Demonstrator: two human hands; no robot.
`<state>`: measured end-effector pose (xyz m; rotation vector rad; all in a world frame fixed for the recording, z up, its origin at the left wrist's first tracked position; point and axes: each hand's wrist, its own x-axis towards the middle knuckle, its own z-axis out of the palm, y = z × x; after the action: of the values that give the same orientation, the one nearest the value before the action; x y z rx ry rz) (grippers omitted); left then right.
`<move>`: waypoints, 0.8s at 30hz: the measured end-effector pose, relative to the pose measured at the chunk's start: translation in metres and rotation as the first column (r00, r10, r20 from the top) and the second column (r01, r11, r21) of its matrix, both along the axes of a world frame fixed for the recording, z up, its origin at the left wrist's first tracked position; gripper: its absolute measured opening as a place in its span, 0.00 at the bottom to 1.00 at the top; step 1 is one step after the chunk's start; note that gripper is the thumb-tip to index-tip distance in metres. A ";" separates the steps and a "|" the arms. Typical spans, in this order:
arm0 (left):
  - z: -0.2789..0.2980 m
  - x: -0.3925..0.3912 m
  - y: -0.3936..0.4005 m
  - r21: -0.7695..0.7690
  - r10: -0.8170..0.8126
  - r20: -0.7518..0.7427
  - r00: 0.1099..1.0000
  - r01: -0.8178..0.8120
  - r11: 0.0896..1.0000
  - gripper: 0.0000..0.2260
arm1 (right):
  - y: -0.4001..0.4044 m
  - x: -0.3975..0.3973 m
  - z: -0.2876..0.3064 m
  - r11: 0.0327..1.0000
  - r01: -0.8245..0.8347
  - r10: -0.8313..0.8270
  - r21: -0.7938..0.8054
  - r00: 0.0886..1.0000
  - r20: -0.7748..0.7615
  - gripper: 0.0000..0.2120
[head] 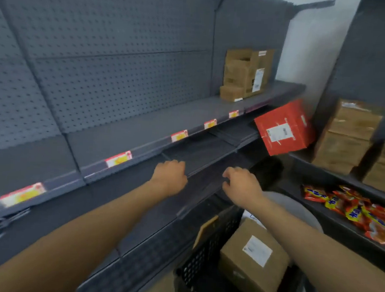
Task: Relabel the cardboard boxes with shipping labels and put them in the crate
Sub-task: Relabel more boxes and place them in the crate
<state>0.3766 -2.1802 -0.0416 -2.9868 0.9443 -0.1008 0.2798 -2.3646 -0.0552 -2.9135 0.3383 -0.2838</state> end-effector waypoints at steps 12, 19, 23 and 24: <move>0.000 -0.134 0.386 -0.055 0.733 -0.053 0.678 -0.735 0.676 0.14 | 0.375 0.026 -0.001 0.734 -0.679 0.679 0.003 0.734 0.003 0.14; 0.000 -0.314 0.591 -0.077 0.955 -0.018 0.296 -0.953 0.294 0.11 | 0.622 -0.062 -0.012 0.396 -0.918 0.917 0.020 0.396 0.038 0.12; -0.001 -0.415 0.664 -0.106 0.998 -0.003 0.061 -0.993 0.060 0.12 | 0.739 -0.140 -0.015 0.121 -0.993 0.993 0.016 0.121 -0.002 0.10; -0.003 -0.438 0.679 -0.116 1.000 -0.003 0.013 -0.993 0.013 0.11 | 0.766 -0.159 -0.013 0.058 -0.998 0.998 -0.006 0.058 0.004 0.11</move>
<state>-0.0611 -1.5015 -0.0448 -2.7930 -1.4343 -0.2229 0.1210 -1.5987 -0.0680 -2.2984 -1.7163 -0.0182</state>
